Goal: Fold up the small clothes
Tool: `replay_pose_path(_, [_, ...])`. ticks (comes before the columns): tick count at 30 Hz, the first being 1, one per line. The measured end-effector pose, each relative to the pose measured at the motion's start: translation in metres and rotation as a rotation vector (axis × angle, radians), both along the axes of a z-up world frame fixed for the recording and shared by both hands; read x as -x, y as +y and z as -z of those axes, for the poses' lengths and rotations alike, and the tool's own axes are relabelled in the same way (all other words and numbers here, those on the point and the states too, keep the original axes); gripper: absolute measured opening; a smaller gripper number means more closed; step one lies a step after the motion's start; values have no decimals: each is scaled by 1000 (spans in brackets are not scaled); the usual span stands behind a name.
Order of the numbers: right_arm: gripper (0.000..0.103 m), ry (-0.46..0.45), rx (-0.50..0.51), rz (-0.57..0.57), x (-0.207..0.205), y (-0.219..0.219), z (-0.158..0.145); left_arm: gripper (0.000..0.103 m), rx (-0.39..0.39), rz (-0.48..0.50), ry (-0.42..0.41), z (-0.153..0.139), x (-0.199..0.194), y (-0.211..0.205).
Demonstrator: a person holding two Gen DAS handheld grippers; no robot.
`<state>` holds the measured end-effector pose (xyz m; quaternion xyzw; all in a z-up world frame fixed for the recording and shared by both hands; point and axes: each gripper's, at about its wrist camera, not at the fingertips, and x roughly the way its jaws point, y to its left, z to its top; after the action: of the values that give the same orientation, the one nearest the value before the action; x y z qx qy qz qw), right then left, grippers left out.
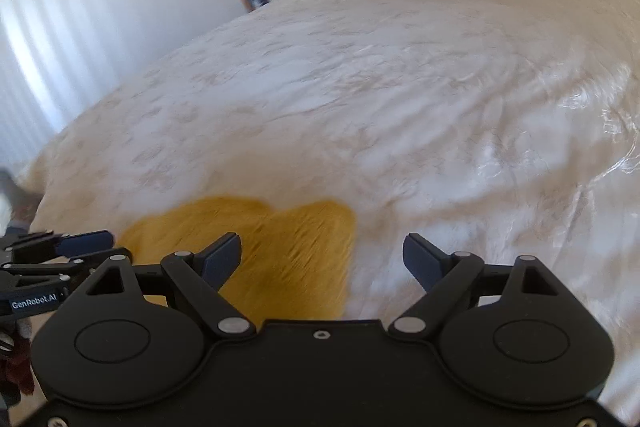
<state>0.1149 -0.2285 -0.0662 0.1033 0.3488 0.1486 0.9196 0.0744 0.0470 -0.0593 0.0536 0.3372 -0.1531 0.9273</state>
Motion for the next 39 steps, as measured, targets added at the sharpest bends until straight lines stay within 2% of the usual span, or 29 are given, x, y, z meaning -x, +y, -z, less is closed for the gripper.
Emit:
replay_pose_path(3, [88,47,91,-35,19,10,7,43,-47,29,50,12,25,-2])
replay_pose_path(5, [89,88,130,-51,34,12,16,44,-52,19,65,19,41,3])
replay_pose_path(8, [89,128,108,-28,53,4,18,44,-31,-9,103,22,62,13])
replay_pose_path(12, [90,106,94,4,79,1,0,44,-26,-25,107,13,79,17])
replay_pose_path(15, [90,179,75,-51,91,9,4,44,-10,5,108,10,88,15])
replay_pose_path(18, [92,262,212,-84,102,21,21,47,-55,13,143,21,94,10])
replay_pose_path(20, [92,264,214,-68,109,19,19,48,-54,-1,154,26,96,11])
replay_pose_path(23, [93,194,182,-41,119,15,2,48,-29,-21,139,18,102,11])
replay_pose_path(25, [103,115,195,-33,128,18,-11,52,-38,-25,110,10,107,8])
replay_pose_path(29, [102,-19,191,-13,144,28,-32,88,-16,-52,64,-6,120,-2])
replay_pose_path(31, [102,-55,191,6,149,33,-38,93,-4,-75,37,-15,124,-7])
replay_pose_path(34, [102,-79,223,48,154,37,-41,97,21,-100,12,-26,129,-14])
replay_pose_path(35, [102,-82,238,65,154,38,-41,103,29,-105,10,-29,129,-16])
replay_pose_path(39, [102,-69,233,98,154,35,-42,103,39,-162,11,-39,127,-19])
